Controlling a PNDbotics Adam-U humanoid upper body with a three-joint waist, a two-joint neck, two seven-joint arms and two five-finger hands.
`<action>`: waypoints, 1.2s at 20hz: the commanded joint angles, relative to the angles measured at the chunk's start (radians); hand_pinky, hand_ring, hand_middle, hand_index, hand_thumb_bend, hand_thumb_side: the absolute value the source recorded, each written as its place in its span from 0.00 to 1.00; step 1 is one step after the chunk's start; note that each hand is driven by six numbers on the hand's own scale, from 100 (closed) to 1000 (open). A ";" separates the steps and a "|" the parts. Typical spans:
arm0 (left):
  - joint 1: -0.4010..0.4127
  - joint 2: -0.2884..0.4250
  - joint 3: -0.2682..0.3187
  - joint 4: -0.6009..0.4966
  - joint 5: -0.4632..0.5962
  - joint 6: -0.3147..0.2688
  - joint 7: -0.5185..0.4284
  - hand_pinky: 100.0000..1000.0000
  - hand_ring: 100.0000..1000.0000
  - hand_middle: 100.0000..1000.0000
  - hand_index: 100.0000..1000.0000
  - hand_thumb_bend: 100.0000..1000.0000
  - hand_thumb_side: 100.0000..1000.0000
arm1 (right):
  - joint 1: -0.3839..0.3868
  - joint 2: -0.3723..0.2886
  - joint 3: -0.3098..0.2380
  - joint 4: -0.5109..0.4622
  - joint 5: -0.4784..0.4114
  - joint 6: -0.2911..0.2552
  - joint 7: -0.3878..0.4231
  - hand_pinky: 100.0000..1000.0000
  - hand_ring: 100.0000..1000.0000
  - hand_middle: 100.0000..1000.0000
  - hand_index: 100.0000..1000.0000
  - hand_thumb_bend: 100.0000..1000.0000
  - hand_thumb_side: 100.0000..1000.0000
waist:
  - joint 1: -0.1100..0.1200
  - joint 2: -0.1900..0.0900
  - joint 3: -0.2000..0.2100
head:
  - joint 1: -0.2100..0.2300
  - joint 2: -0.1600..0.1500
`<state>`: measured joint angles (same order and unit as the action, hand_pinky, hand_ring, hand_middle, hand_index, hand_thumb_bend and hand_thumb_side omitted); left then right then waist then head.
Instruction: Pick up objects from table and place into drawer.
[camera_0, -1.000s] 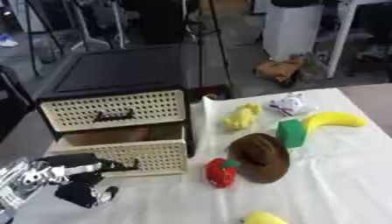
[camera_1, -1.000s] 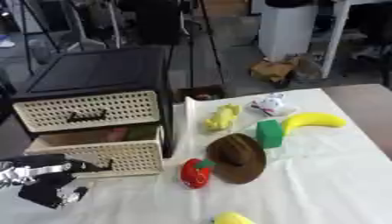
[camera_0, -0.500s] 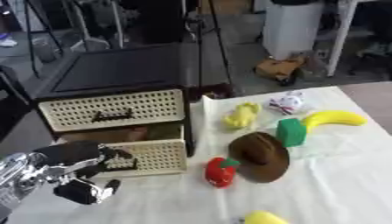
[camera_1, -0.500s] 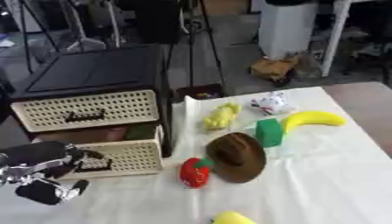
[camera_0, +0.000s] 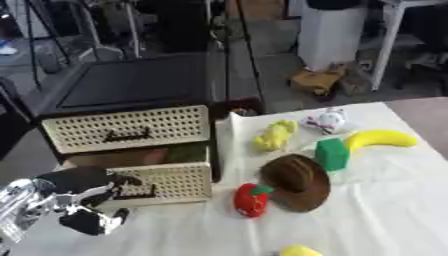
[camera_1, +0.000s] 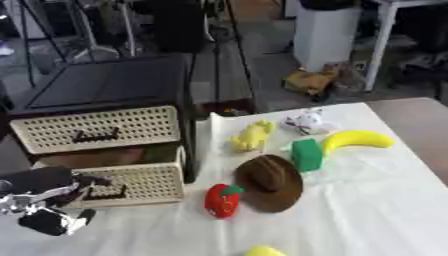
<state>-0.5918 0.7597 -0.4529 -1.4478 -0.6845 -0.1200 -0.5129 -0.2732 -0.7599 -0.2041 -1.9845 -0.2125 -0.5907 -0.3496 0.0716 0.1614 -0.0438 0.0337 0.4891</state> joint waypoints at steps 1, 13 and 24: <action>-0.025 0.011 0.007 0.028 -0.017 -0.011 0.001 0.02 0.13 0.13 0.98 0.00 0.46 | -0.014 -0.016 -0.014 -0.016 0.013 0.002 -0.002 0.65 0.74 0.63 0.77 0.21 1.00 | -0.006 -0.010 -0.002 | 0.002 -0.012; -0.026 -0.008 0.002 0.070 0.047 0.003 -0.068 0.01 0.13 0.12 0.91 0.00 0.50 | -0.016 -0.014 -0.014 -0.016 0.016 0.005 -0.004 0.66 0.74 0.62 0.77 0.21 1.00 | -0.005 -0.007 0.001 | 0.002 -0.010; -0.022 -0.015 0.007 0.096 0.051 0.017 -0.071 0.00 0.12 0.11 0.77 0.00 0.50 | -0.016 -0.011 -0.015 -0.016 0.018 0.009 -0.002 0.66 0.74 0.62 0.77 0.22 1.00 | -0.004 -0.005 0.004 | 0.000 -0.014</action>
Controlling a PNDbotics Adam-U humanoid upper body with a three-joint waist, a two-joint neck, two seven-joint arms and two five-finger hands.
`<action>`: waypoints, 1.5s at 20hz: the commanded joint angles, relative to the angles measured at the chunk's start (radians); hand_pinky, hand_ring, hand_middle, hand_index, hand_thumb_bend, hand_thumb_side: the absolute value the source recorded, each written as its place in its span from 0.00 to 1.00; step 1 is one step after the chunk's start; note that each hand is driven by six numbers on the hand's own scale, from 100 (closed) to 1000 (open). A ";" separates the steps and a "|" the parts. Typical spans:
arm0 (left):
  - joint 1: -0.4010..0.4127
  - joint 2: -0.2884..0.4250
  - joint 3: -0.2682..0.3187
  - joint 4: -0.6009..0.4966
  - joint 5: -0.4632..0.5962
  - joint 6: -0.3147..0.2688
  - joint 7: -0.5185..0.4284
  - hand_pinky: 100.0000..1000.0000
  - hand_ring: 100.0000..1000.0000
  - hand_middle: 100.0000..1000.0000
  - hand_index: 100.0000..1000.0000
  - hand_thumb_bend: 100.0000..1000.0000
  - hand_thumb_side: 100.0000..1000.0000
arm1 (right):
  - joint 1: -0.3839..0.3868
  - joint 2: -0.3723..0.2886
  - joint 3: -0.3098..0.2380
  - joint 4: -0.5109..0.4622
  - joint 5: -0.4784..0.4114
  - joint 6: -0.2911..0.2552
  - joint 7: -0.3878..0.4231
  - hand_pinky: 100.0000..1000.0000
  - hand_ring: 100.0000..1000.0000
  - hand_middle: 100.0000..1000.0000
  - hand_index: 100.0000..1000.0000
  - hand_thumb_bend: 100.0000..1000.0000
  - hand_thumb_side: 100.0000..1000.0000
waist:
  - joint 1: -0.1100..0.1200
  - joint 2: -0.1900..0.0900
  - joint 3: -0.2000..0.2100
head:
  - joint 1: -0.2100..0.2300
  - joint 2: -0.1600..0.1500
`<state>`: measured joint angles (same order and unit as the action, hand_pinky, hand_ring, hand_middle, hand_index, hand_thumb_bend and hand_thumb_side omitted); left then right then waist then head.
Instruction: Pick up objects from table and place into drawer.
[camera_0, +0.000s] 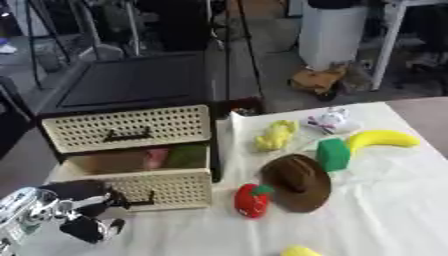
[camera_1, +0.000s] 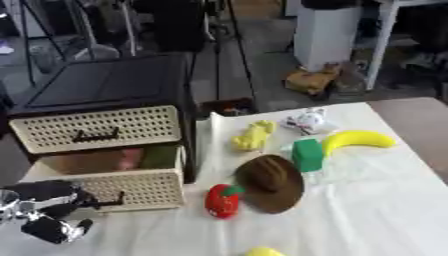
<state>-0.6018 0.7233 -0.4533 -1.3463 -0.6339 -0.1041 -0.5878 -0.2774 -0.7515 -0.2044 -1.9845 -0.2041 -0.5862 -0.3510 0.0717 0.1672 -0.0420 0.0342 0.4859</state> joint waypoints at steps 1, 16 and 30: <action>-0.012 0.022 0.007 -0.009 0.001 0.001 0.005 0.00 0.12 0.11 0.76 0.00 0.50 | -0.012 -0.019 -0.015 -0.016 0.009 0.005 0.000 0.66 0.74 0.62 0.77 0.22 1.00 | -0.004 -0.011 0.002 | 0.000 -0.010; 0.011 0.038 -0.013 -0.075 0.000 0.003 0.026 0.00 0.12 0.12 0.61 0.00 0.50 | -0.009 -0.017 -0.018 -0.016 0.011 0.012 -0.004 0.66 0.74 0.62 0.77 0.22 1.00 | -0.001 -0.014 0.001 | 0.001 -0.014; 0.044 0.053 -0.027 -0.117 0.010 0.019 0.017 0.00 0.12 0.11 0.61 0.00 0.49 | -0.009 -0.015 -0.017 -0.016 0.012 0.015 -0.006 0.66 0.74 0.62 0.77 0.22 1.00 | -0.003 -0.016 0.002 | 0.003 -0.013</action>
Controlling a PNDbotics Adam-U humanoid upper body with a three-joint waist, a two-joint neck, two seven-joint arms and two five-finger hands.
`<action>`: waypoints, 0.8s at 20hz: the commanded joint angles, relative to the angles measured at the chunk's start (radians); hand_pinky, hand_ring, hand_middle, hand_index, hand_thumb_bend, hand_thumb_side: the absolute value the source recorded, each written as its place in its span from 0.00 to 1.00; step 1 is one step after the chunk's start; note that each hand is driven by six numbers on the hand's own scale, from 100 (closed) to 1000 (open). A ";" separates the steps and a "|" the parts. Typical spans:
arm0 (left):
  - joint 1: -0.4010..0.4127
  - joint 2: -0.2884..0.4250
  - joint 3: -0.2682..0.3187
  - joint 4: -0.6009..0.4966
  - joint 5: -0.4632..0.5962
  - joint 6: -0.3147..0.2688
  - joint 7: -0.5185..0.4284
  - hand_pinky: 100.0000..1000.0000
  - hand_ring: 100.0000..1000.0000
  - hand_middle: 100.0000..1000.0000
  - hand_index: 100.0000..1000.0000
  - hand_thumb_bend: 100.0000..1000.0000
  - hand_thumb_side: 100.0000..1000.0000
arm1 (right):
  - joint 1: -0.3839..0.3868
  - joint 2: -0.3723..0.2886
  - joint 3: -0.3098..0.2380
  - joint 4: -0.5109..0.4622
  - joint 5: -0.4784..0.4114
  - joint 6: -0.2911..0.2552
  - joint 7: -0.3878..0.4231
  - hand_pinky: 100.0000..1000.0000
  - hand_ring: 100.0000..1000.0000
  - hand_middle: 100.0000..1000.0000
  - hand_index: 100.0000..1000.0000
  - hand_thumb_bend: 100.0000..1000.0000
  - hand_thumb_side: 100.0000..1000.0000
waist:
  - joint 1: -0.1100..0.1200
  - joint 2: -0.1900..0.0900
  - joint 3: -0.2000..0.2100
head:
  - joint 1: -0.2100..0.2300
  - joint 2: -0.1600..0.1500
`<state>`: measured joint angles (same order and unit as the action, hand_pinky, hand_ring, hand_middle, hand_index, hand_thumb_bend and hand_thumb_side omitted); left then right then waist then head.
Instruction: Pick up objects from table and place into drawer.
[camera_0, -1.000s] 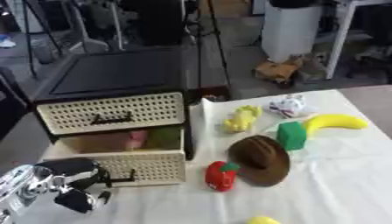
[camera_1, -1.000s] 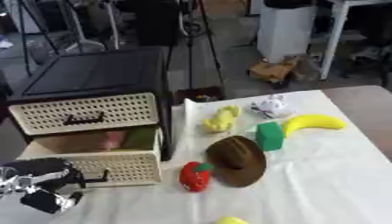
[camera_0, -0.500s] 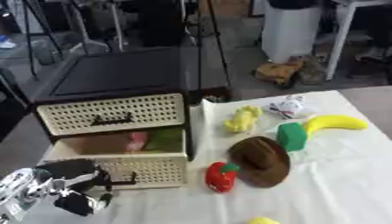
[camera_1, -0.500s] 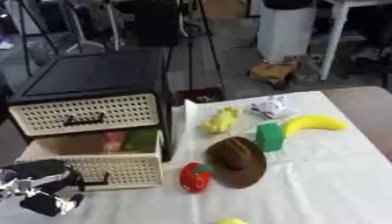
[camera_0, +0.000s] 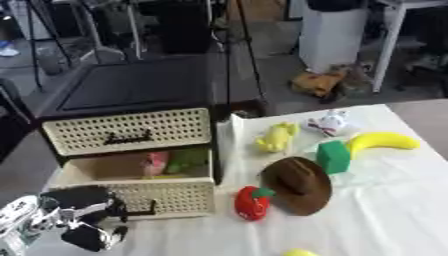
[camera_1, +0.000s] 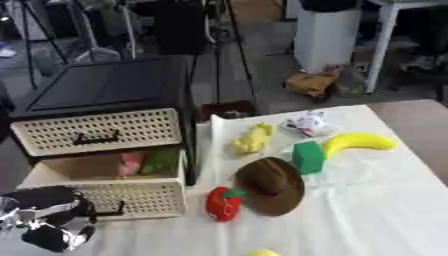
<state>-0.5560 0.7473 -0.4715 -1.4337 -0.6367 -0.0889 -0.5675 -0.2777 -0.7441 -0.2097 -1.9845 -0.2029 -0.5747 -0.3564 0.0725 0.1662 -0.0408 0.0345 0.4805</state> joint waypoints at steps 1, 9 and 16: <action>0.000 0.032 -0.010 -0.038 0.020 0.007 -0.005 0.00 0.12 0.11 0.61 0.00 0.49 | -0.009 -0.022 -0.012 -0.016 0.011 0.003 0.000 0.66 0.74 0.62 0.77 0.22 1.00 | -0.004 -0.015 0.001 | 0.004 -0.007; 0.006 0.043 -0.014 -0.095 0.078 0.044 -0.004 0.00 0.11 0.10 0.60 0.00 0.50 | -0.009 -0.023 -0.013 -0.016 0.010 0.002 -0.005 0.66 0.74 0.62 0.77 0.21 1.00 | -0.007 -0.016 0.004 | 0.006 -0.007; 0.013 0.050 -0.031 -0.130 0.086 0.056 -0.031 0.00 0.12 0.10 0.60 0.00 0.50 | -0.010 -0.023 -0.015 -0.016 0.009 0.003 -0.010 0.66 0.74 0.62 0.77 0.20 1.00 | -0.006 -0.016 0.007 | 0.008 -0.009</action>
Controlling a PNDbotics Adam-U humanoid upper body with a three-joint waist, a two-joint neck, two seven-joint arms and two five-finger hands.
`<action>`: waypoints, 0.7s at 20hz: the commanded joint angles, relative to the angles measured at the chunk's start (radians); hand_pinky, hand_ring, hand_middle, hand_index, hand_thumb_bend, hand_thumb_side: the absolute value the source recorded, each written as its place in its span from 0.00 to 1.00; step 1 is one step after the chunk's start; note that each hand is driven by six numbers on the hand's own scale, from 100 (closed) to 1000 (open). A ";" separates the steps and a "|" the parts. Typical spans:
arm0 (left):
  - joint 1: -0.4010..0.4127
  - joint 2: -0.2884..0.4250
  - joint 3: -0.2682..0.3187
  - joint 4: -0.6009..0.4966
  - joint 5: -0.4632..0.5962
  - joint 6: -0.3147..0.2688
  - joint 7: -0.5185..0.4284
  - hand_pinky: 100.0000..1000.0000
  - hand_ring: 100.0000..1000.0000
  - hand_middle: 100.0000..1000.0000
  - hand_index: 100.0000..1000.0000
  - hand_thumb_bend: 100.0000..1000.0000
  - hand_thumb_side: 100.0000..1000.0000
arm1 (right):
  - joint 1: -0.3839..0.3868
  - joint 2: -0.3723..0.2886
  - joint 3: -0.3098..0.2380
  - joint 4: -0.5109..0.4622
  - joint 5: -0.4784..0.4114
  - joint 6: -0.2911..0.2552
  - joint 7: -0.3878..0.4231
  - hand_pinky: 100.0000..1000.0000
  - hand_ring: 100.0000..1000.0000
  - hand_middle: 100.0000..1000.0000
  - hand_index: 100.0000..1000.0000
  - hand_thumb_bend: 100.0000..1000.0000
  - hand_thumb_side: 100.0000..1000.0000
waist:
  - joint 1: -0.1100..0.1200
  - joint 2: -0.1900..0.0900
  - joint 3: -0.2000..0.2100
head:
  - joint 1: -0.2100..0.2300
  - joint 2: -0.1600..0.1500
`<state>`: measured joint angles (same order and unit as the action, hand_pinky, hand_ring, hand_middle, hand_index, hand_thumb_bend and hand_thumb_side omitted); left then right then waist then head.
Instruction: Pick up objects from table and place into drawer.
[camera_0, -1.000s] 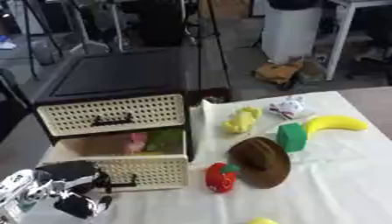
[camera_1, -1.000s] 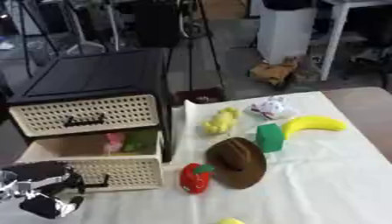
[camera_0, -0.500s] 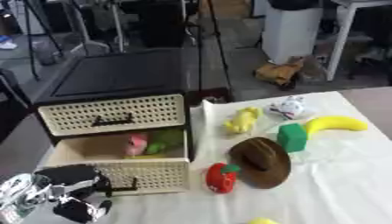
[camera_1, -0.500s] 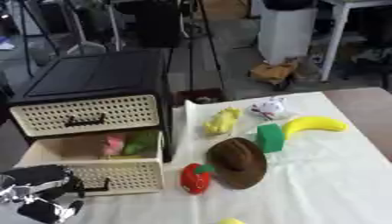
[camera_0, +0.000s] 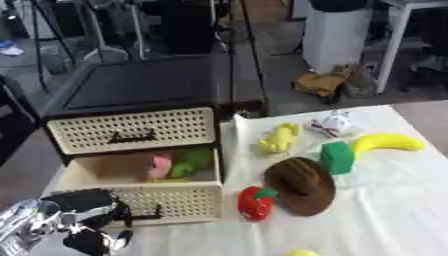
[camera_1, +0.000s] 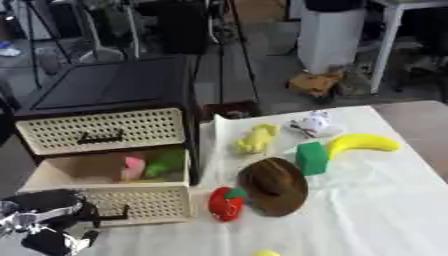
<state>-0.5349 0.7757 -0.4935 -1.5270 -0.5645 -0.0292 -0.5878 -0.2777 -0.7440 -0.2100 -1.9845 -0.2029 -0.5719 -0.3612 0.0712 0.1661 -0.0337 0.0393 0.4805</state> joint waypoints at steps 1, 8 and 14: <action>-0.007 0.023 -0.012 -0.041 0.015 -0.002 -0.012 0.00 0.11 0.10 0.60 0.00 0.50 | -0.011 -0.023 -0.015 -0.016 0.008 0.000 -0.006 0.66 0.74 0.62 0.77 0.20 1.00 | -0.005 -0.016 0.000 | 0.003 -0.009; 0.008 0.022 -0.018 -0.078 0.033 0.019 -0.007 0.00 0.11 0.10 0.60 0.00 0.50 | -0.011 -0.023 -0.015 -0.016 0.007 0.001 -0.007 0.66 0.74 0.62 0.77 0.20 1.00 | -0.005 -0.018 0.004 | 0.004 -0.008; 0.022 0.026 -0.022 -0.113 0.044 0.031 0.009 0.00 0.11 0.09 0.59 0.00 0.50 | -0.010 -0.023 -0.014 -0.016 0.006 0.002 -0.007 0.66 0.74 0.62 0.77 0.20 1.00 | -0.005 -0.020 0.003 | 0.003 -0.012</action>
<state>-0.5018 0.7845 -0.5085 -1.6001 -0.5389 0.0060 -0.5823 -0.2778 -0.7440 -0.2102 -1.9845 -0.2029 -0.5722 -0.3636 0.0710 0.1617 -0.0279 0.0419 0.4803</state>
